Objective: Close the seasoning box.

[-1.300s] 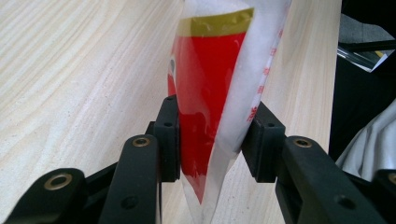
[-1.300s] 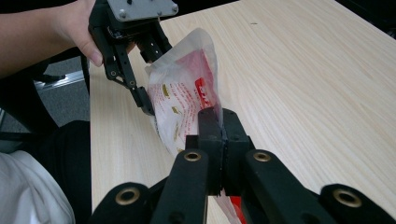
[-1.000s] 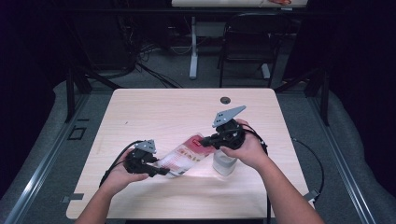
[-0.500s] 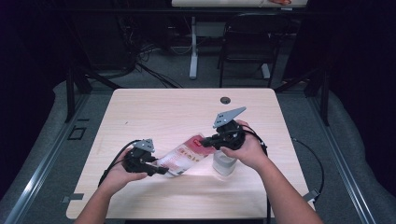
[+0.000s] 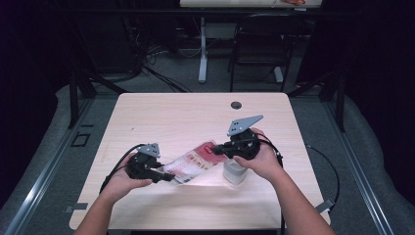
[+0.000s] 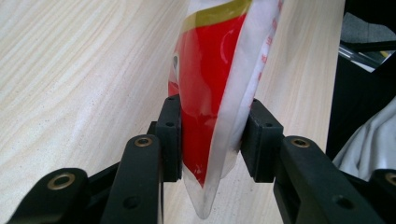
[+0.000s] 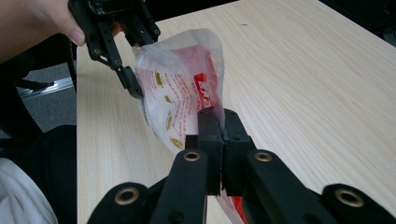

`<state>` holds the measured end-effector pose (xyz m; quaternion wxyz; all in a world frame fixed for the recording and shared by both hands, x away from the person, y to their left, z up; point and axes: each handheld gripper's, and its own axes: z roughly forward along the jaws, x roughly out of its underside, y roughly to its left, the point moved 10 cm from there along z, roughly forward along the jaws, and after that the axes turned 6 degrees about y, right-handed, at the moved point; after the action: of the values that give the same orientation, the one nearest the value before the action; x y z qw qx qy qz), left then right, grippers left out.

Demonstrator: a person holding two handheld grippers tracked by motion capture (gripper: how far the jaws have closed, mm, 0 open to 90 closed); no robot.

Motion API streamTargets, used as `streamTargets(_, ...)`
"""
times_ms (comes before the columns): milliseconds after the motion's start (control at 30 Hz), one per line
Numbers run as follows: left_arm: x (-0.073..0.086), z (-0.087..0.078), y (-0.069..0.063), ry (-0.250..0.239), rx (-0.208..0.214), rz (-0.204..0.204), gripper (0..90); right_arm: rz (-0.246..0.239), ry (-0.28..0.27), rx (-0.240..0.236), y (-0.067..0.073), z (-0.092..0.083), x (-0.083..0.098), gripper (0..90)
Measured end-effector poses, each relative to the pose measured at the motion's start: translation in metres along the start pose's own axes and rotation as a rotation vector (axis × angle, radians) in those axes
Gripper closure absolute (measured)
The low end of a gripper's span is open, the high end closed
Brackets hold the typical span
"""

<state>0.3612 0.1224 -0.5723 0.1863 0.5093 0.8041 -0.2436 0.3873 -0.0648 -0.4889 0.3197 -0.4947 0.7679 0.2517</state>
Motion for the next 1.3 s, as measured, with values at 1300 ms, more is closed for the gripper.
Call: streamTargets(1300,-0.019,-0.020,-0.007,0.016,-0.023,-0.014,64.7,0.070,-0.157,0.043,-0.006,-0.011,0.012,87.5)
